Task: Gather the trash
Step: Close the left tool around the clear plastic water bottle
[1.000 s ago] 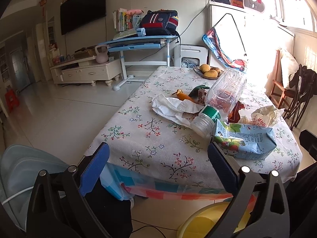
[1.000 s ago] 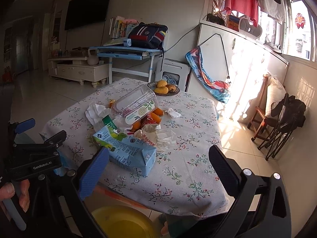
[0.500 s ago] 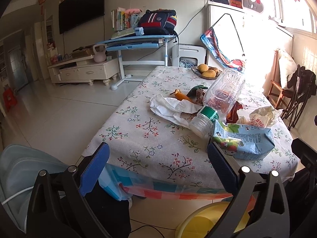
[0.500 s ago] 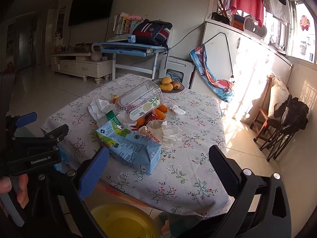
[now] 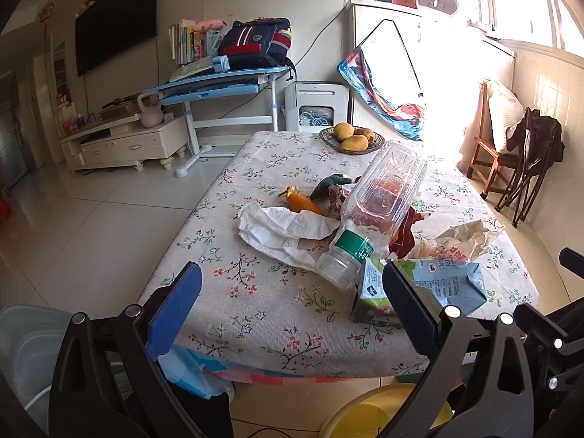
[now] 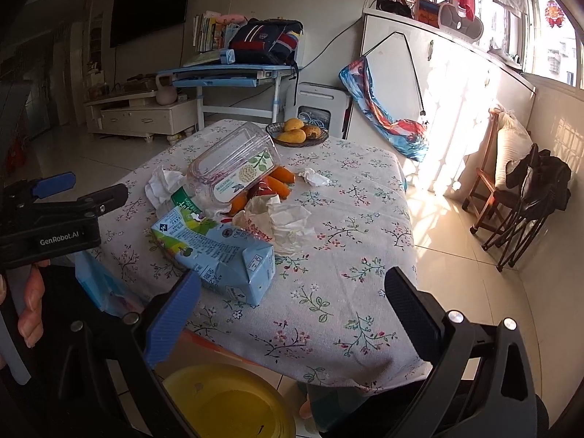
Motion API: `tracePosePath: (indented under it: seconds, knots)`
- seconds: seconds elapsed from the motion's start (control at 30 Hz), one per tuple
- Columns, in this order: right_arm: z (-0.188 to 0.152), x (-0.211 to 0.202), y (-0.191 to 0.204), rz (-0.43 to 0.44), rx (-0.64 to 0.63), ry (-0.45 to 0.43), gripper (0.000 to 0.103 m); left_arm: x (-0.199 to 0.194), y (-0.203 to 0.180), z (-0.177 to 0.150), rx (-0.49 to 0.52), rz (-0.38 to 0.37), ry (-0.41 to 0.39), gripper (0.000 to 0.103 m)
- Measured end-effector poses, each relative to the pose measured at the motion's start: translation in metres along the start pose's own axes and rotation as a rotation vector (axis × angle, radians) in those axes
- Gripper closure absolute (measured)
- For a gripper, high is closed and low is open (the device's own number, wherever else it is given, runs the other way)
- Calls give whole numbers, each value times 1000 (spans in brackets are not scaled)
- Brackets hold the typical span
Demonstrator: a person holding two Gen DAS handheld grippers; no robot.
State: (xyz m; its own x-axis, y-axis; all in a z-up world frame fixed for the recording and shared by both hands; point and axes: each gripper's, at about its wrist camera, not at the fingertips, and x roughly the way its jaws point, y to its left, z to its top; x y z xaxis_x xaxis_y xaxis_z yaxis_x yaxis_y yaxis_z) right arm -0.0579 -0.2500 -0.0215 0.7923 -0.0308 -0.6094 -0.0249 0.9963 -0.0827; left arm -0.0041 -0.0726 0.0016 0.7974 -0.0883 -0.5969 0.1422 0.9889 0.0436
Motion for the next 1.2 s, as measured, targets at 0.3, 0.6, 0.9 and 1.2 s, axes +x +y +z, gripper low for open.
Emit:
tracePosePath:
  seconds: [0.3,0.6,0.9,1.2]
  knots:
    - [-1,10,-2,8,-2,30,6,67,-63,54,234,-26,50,7]
    - [-2,21,2,30,-23,59,6,130,-88,73,328,-76,122,9]
    - [-1,30,0,52,-18,56,6,136,-60,77,190,-206,110,40]
    - [12,46,-14,212,108,87,6,128,-9,90,28,-211,74,50]
